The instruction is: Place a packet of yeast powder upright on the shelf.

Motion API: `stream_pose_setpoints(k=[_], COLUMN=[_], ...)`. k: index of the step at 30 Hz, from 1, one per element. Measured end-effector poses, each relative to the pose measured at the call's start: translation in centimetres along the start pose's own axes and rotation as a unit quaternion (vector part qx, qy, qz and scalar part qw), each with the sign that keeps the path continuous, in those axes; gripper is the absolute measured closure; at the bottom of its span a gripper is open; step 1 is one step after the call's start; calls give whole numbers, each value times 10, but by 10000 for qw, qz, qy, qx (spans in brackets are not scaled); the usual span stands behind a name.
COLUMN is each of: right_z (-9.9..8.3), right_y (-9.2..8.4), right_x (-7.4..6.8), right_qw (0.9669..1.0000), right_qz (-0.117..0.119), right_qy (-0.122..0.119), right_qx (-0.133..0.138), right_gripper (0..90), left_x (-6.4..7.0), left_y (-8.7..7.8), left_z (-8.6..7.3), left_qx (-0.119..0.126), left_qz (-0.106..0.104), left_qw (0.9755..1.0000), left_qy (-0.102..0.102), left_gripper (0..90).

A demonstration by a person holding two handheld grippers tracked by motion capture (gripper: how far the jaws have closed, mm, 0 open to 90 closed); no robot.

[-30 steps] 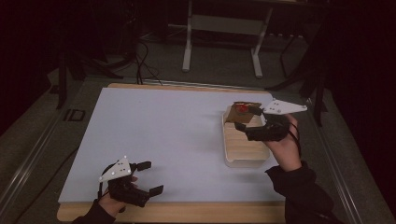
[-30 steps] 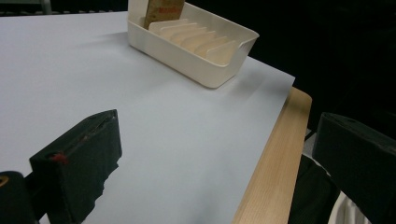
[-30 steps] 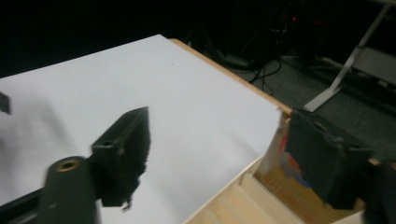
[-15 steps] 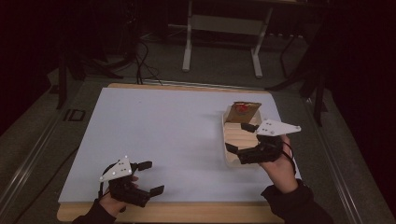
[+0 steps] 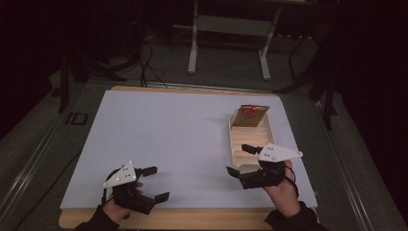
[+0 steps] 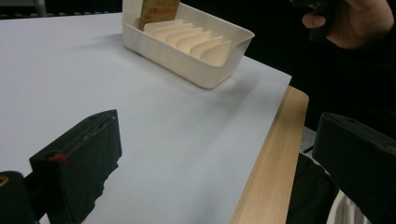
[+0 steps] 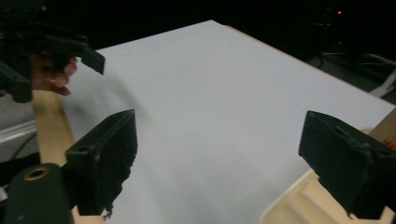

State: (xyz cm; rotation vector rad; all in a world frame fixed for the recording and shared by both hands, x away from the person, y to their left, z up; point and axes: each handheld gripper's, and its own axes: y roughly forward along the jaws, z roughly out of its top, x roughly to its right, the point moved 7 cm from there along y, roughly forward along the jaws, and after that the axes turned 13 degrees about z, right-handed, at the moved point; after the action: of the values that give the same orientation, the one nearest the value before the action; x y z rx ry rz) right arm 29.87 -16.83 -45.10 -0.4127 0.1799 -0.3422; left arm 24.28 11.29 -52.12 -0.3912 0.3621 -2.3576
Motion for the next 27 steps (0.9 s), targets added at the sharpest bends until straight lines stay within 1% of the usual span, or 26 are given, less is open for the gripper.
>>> stream_pose_setpoints(k=[2,4,5,8,9,11,12,16,18,19,21,23,24,25,27], right_z=[-5,-10,-13,-17,-21,-22,-25,-32,-34,-39,-43,-45,-47,-48,-49], right_y=[-1,-2,-3,-5,-8,-8,-10,-13,-13,-14,-15,-15,-15,-15,-15], right_x=[-2,-3,-3,-4,-5,-5,-6,-6,-7,-8,-8,-8,-8,-7,-6], right_qw=[10000,9999,9999,9998,9997,9997,9997,9995,9995,9994,9995,9995,9994,9995,9994], right_qz=[-30,29,-34,-15,-52,-52,-122,-260,-268,-297,-262,-289,-327,-320,-323], right_qy=[67,153,151,195,223,228,207,163,157,144,129,111,80,57,66], right_qx=[29,34,22,42,65,65,83,61,67,55,82,65,34,66,57], right_gripper=[132,132,132,132,132,132,133,133,133,134,134,135,136,136,139], left_x=[1,2,2,3,3,3,3,3,3,3,3,3,3,3,3], left_y=[0,0,0,1,1,1,1,2,1,1,1,1,1,1,1], left_z=[0,0,0,0,0,0,0,-1,-1,-1,-1,-1,0,0,0], left_qx=[-7,24,24,38,49,39,29,-3,2,3,16,27,58,69,112], left_qz=[-10,-22,-22,-38,-37,-46,-48,-46,-50,-46,-24,-16,-22,-22,-14], left_qw=[10000,10000,10000,10000,10000,10000,10000,10000,9999,9999,9999,9999,9999,9999,9998], left_qy=[20,72,72,73,76,67,69,78,88,89,104,105,116,121,148], left_gripper=[20,20,20,21,20,21,20,20,21,20,20,20,20,21,21])
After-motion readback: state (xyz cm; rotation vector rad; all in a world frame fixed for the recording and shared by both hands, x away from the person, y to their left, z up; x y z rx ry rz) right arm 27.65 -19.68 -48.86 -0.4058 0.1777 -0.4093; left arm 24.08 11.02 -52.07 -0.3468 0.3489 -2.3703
